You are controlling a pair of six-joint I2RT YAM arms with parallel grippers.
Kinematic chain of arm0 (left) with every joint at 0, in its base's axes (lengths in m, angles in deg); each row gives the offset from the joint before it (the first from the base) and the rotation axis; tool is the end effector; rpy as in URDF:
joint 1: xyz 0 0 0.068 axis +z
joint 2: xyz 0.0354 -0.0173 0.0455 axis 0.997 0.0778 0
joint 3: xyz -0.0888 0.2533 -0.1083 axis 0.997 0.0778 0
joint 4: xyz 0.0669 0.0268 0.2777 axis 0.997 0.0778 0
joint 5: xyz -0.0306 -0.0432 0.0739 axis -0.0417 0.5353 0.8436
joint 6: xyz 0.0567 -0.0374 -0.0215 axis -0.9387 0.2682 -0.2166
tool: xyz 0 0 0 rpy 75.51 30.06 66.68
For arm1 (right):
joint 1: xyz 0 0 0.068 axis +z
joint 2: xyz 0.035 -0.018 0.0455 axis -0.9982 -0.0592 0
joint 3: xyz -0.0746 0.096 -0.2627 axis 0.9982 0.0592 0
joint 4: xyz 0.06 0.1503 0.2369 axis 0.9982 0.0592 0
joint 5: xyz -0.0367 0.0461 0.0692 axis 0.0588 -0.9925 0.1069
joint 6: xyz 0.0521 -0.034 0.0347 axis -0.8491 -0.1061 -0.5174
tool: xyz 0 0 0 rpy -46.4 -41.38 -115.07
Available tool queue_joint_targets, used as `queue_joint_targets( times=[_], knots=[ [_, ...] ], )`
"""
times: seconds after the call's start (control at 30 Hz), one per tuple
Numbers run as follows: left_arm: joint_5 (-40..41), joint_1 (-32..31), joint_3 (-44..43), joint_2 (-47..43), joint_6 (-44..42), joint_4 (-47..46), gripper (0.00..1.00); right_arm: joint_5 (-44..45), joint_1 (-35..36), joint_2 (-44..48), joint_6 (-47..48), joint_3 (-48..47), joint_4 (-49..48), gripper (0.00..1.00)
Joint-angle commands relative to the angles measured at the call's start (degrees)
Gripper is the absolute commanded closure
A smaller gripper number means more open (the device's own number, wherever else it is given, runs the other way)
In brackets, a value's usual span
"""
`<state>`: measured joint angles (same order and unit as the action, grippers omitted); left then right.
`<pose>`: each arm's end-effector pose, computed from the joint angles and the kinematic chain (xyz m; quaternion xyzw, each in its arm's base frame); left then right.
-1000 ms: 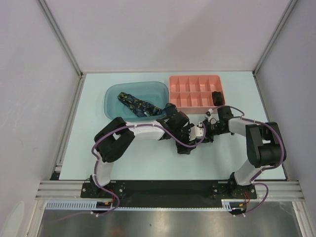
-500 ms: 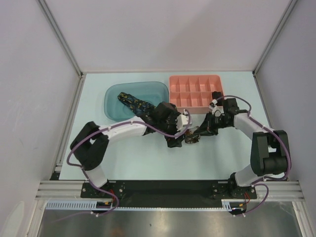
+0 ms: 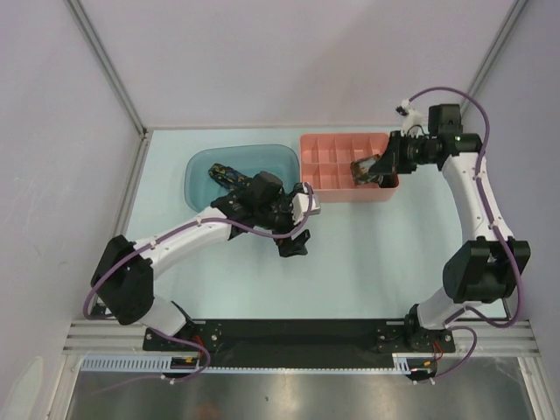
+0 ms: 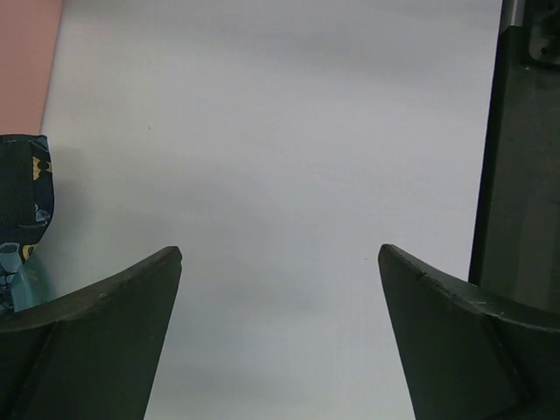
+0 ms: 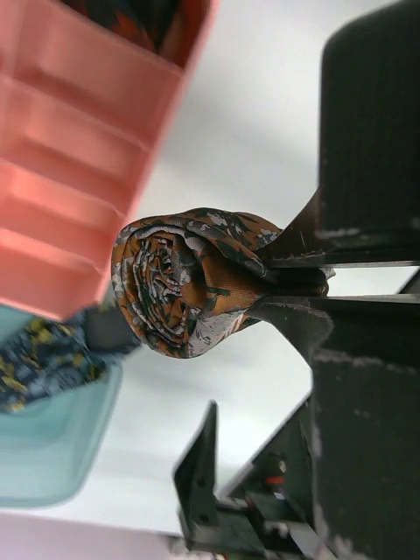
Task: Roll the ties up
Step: Pick up the tie at the center of the board, then place the tie in the storage box.
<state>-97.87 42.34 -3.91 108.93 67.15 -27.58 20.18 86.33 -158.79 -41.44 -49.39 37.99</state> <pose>0.2437 -0.2710 0.2553 0.5680 0.6915 -0.3150 0.3163 0.3658 0.0346 0.3607 -0.1224 0.8890 0.3045 0.3192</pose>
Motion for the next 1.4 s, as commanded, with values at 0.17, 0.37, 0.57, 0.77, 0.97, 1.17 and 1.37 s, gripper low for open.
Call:
queue_joint_targets(
  times=[0.17,0.37,0.57,0.77,0.97,1.17,1.37],
  knots=[
    [0.28,0.84,3.39,-5.59,4.09,-1.63,0.01,13.83,-3.94,-14.65,0.51,-15.98,6.96,1.0],
    [1.51,1.01,7.25,-8.76,4.44,-2.95,0.01,14.11,-3.16,-21.07,-3.97,-23.64,7.84,1.0],
    [2.48,1.28,9.1,-10.08,4.35,-4.09,0.0,16.91,0.1,-24.84,-5.65,-27.77,7.84,1.0],
    [3.18,1.45,9.72,-10.69,4.09,-4.88,0.0,24.04,3.26,-28.19,-5.21,-30.59,8.37,1.0],
    [3.45,1.54,11.12,-11.57,5.14,-6.11,0.0,28.78,4.84,-30.56,-5.12,-30.32,8.46,1.0],
    [3.8,1.8,12.26,-12.54,5.41,-6.9,0.0,31.42,6.07,-34.34,-4.94,-31.99,7.84,1.0],
    [4.32,2.15,13.23,-13.59,5.58,-6.99,0.01,33.18,6.69,-37.16,-5.3,-32.44,8.02,1.0]
  ],
)
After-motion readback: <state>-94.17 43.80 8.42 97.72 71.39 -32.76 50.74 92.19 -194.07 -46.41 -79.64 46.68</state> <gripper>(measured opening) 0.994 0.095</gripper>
